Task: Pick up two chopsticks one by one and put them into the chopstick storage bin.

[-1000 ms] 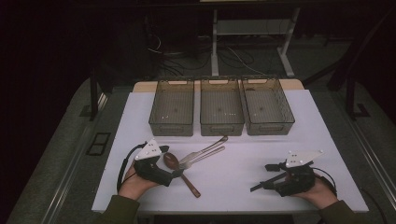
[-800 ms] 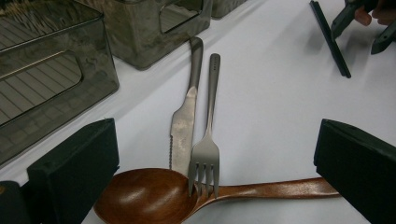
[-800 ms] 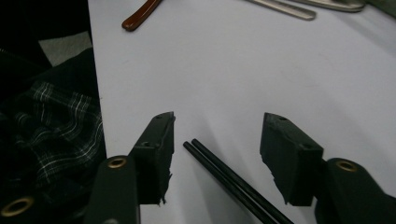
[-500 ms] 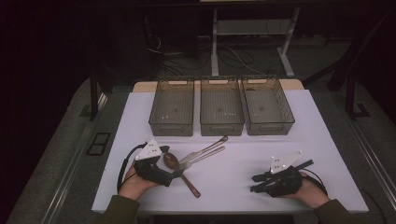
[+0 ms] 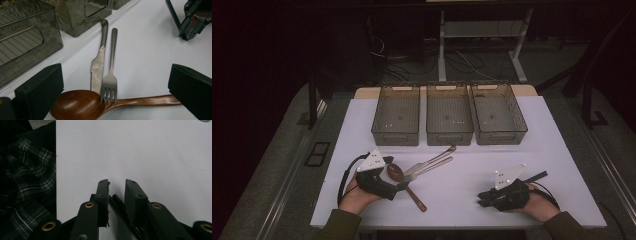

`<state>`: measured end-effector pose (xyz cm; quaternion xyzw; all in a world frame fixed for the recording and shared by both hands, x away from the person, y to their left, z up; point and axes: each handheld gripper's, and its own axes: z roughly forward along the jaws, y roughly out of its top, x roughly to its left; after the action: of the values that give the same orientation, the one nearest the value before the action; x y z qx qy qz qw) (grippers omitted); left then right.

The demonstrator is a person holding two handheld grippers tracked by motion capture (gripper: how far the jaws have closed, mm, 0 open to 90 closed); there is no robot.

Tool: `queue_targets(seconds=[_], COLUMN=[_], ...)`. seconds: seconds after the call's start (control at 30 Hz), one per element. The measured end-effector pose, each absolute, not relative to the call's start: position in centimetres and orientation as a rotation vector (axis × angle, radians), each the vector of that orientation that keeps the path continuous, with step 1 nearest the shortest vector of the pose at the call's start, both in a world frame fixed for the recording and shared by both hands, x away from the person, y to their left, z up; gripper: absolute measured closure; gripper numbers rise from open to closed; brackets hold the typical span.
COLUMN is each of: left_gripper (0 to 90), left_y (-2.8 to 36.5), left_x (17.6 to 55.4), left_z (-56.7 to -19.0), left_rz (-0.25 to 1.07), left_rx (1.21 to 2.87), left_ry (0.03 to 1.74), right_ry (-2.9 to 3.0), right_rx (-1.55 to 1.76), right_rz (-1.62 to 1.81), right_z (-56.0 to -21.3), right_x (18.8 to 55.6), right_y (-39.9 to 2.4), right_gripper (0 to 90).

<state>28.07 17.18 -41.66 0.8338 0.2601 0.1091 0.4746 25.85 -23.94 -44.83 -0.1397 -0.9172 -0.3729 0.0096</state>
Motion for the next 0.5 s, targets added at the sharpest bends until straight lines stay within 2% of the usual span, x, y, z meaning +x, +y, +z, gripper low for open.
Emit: queue_targets(seconds=[0.5], left_gripper=[0.0], left_y=[17.11], left_x=[27.98], left_z=[-41.65], left_rz=[0.264], left_rx=[2.041], left_ry=[0.635], right_ry=[-2.921], right_rx=[-0.337], right_rz=[-1.164], right_z=[-44.93], right_x=[26.28], right_y=[-23.78], right_gripper=[74.9])
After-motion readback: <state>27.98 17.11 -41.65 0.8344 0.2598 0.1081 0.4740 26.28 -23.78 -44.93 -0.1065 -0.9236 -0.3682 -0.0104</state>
